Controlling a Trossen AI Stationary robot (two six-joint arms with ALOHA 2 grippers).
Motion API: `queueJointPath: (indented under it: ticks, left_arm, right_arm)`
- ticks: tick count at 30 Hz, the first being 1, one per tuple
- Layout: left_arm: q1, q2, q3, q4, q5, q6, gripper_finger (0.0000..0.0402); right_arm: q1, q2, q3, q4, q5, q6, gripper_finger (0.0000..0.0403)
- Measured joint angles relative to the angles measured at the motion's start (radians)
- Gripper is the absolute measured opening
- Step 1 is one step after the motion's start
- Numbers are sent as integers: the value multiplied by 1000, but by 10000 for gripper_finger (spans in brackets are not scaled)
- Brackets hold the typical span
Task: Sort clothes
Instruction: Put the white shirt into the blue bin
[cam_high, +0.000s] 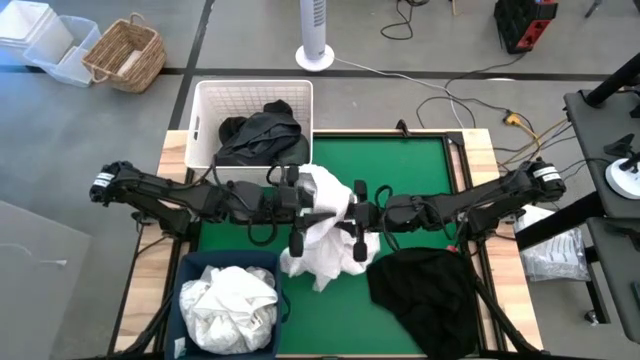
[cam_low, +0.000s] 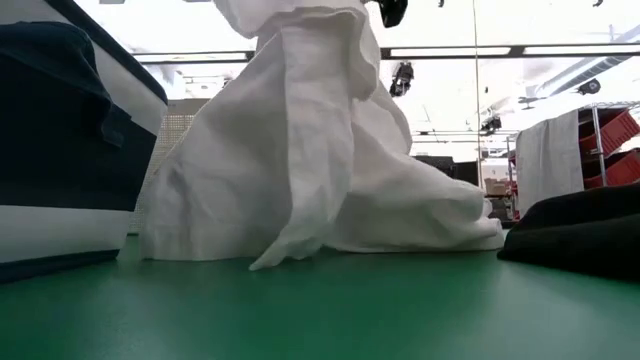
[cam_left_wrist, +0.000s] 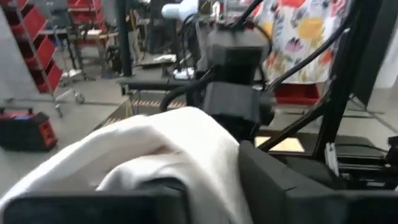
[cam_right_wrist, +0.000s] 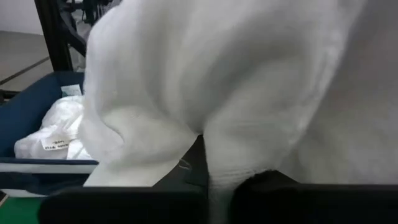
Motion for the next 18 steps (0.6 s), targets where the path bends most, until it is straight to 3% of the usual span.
queueJointPath:
  ticks: [9,13,18]
  left_arm:
    - [0,-32,0,-234,-14,-38,252]
    - [0,-47,0,-361,-7,-71,292]
    - [0,-80,0,-446,-6,-97,313]
  right_arm:
    - [22,-52,0,-130,0,58,11]
    - [34,-96,0,-194,-1,88,11]
    - [51,-148,0,-327,0,149,10]
